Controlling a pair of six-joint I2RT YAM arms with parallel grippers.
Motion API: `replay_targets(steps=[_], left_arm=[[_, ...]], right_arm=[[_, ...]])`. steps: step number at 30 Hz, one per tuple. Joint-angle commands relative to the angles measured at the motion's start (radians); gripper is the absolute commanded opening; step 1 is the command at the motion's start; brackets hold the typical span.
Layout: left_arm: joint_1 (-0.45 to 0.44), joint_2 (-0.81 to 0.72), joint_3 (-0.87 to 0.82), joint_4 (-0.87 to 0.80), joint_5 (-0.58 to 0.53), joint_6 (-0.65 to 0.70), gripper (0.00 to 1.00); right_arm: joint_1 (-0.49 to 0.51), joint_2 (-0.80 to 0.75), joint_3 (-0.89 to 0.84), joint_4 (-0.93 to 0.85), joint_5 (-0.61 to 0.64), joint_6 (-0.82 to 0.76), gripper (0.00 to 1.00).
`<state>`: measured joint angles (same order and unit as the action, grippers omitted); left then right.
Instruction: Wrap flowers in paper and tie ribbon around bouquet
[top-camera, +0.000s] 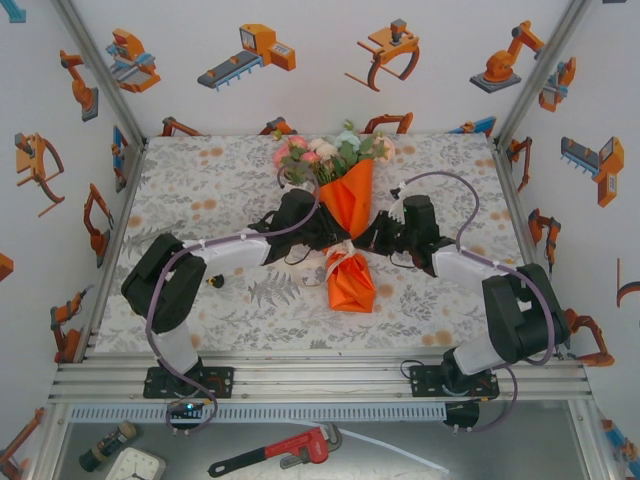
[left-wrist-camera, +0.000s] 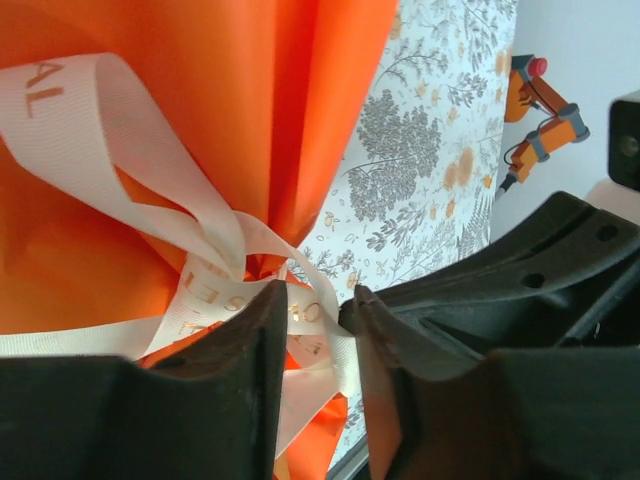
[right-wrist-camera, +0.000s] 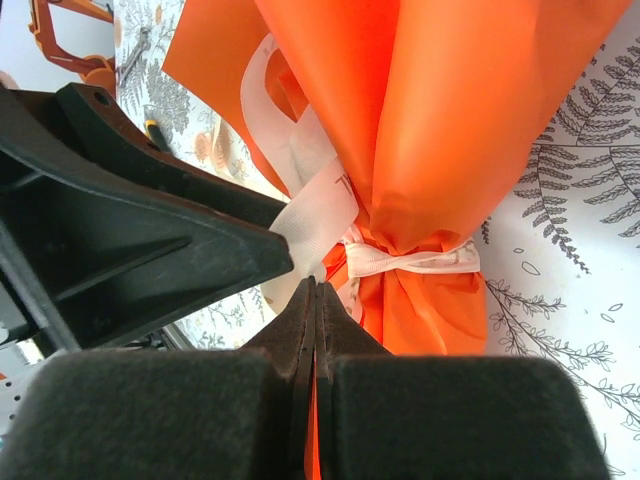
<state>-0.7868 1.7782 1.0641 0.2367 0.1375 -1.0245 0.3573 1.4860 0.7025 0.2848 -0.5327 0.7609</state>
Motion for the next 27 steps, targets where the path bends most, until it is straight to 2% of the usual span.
replay_targets(steps=[1, 7, 13, 19, 21, 27], left_arm=[[-0.008, -0.004, 0.013, -0.002, -0.009, -0.022, 0.24], [-0.004, -0.027, 0.009, -0.035, -0.043, 0.007, 0.00], [0.013, -0.069, -0.004, -0.126, -0.095, 0.070, 0.00], [0.025, -0.075, -0.015, -0.172, -0.117, 0.116, 0.00], [0.027, -0.068, -0.015, -0.165, -0.110, 0.124, 0.04], [0.026, -0.071, -0.017, -0.058, -0.029, 0.170, 0.39]], right_arm=[[0.009, -0.027, 0.028, -0.007, 0.010, -0.021, 0.00], [0.009, -0.040, 0.027, -0.027, 0.029, -0.041, 0.00], [0.008, -0.115, 0.069, -0.237, 0.200, -0.204, 0.00], [0.008, -0.139, 0.103, -0.321, 0.254, -0.326, 0.00], [0.008, -0.145, 0.097, -0.328, 0.263, -0.353, 0.00], [0.008, -0.147, 0.083, -0.306, 0.195, -0.370, 0.00]])
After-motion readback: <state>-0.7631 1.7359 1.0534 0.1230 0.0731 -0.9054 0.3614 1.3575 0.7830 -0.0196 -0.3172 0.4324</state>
